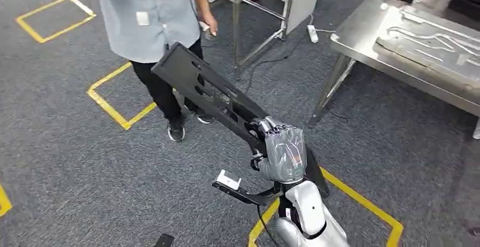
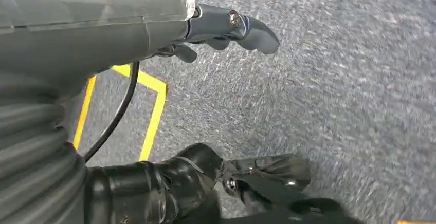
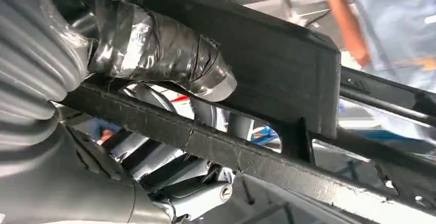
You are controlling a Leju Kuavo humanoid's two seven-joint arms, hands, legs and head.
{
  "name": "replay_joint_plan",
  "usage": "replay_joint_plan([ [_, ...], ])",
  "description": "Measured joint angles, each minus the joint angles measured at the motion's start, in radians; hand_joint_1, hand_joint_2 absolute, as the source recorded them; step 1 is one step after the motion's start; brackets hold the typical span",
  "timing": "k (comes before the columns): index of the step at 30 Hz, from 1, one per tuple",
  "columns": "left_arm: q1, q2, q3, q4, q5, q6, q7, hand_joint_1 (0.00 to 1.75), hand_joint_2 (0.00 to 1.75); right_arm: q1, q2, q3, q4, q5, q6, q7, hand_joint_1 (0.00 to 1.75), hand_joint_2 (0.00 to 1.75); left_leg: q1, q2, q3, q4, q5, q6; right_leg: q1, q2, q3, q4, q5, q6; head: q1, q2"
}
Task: Take the parts from the cabinet and place them on the table.
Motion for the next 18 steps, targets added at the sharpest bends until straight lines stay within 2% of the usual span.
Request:
replay_joint_plan([
  [1,0.001,0.0,0.0,0.0,0.0,-0.001,0.0,0.0,1.75,0.001,0.0,0.0,0.0,0.0,0.0,0.0,1.75,1.75,0.0,0.0,0.01,-0.035,0.037,0.0,-0.001,0.017,0.0,0.003,-0.002,0.001,0.0,0.0],
  [2,0.001,0.0,0.0,0.0,0.0,-0.001,0.0,0.0,1.75,0.001,0.0,0.0,0.0,0.001,0.0,0.0,1.75,1.75,0.001,-0.003,0.039,-0.106,0.085,0.001,-0.003,0.032,0.0,0.007,-0.004,0.004,0.0,0.0],
  [3,0.0,0.001,0.0,0.0,0.0,-0.002,0.0,0.0,1.75,0.001,0.0,0.0,0.0,0.001,0.0,0.0,1.75,1.75,0.003,-0.014,0.079,-0.199,0.135,0.002,-0.004,0.045,0.001,0.013,-0.007,0.008,0.0,0.0],
  [4,0.0,0.001,0.0,0.0,0.0,-0.002,0.0,0.0,1.75,0.001,0.0,0.001,0.0,0.002,0.0,0.0,1.75,1.75,0.009,-0.051,0.113,-0.283,0.165,0.004,-0.005,0.057,-0.001,0.019,-0.011,0.013,0.0,0.0],
  [5,0.001,0.002,0.0,0.0,0.0,-0.003,0.0,0.0,1.75,0.0,0.0,0.002,0.0,0.002,0.001,0.0,1.75,1.75,0.011,-0.086,0.125,-0.306,0.149,0.006,0.002,0.067,-0.009,0.03,-0.015,0.019,0.0,0.0],
  [6,0.0,0.002,0.0,0.0,0.0,-0.004,0.0,0.0,1.75,0.001,0.001,0.003,0.0,0.003,0.002,0.0,1.75,1.75,0.01,-0.08,0.124,-0.3,0.15,0.012,-0.002,0.075,-0.014,0.027,-0.013,0.023,0.0,0.0],
  [8,-0.004,0.003,0.0,0.0,0.0,-0.004,0.0,0.0,1.75,0.004,0.001,0.005,0.0,0.004,0.002,0.0,1.75,1.75,0.004,-0.062,0.125,-0.302,0.151,0.023,-0.006,0.094,-0.016,0.021,-0.007,0.036,0.0,0.0],
  [9,-0.004,0.001,0.0,0.0,0.0,-0.004,0.0,0.0,1.75,0.005,0.001,0.006,-0.001,0.005,0.002,-0.001,1.75,1.75,0.011,-0.05,0.128,-0.312,0.157,0.033,-0.003,0.1,-0.021,0.023,-0.007,0.042,0.0,0.0],
  [10,-0.006,0.001,-0.001,0.0,-0.001,-0.004,0.0,0.0,1.75,0.007,0.001,0.007,-0.001,0.005,0.002,-0.001,1.75,1.75,0.012,-0.037,0.131,-0.317,0.16,0.04,-0.001,0.048,-0.021,0.038,-0.019,0.045,0.0,0.0],
  [11,-0.006,0.001,-0.001,0.0,-0.001,-0.004,-0.001,0.0,1.75,0.004,0.0,0.007,-0.001,0.005,0.002,-0.001,1.75,1.75,0.011,-0.028,0.132,-0.319,0.159,0.048,0.001,0.002,-0.041,0.077,-0.047,0.05,0.009,0.0],
  [12,-0.005,0.001,-0.001,0.0,-0.001,-0.004,-0.001,0.0,1.75,0.003,0.0,0.009,-0.001,0.005,0.002,-0.001,1.75,1.75,0.009,-0.016,0.132,-0.319,0.159,0.049,-0.002,-0.018,-0.076,0.149,-0.086,0.055,0.009,0.0],
  [14,0.0,0.001,-0.001,0.0,-0.001,-0.006,0.0,0.0,1.75,0.005,0.0,0.012,-0.001,0.006,0.003,-0.002,1.75,1.75,0.007,0.011,0.132,-0.318,0.155,0.052,-0.007,-0.029,-0.151,0.298,-0.144,0.061,0.009,0.0],
  [15,0.002,0.002,-0.001,0.0,-0.001,-0.006,-0.001,0.0,1.75,0.007,0.0,0.012,0.0,0.006,0.003,-0.002,1.75,1.75,0.007,0.025,0.133,-0.318,0.154,0.051,-0.009,-0.031,-0.169,0.327,-0.143,0.062,0.009,0.0],
  [16,0.001,0.002,-0.001,0.0,-0.001,-0.007,-0.001,0.0,1.75,0.007,0.0,0.012,0.001,0.005,0.005,-0.002,1.75,1.75,0.007,0.038,0.134,-0.318,0.151,0.051,-0.01,-0.032,-0.16,0.303,-0.116,0.063,0.01,0.0],
  [18,-0.001,0.002,-0.001,0.0,-0.001,-0.007,-0.003,0.0,1.75,0.007,0.0,0.013,0.001,0.006,0.006,-0.002,1.75,1.75,0.005,0.06,0.145,-0.318,0.144,0.048,-0.008,-0.048,-0.069,0.133,-0.024,0.054,0.01,0.0],
])
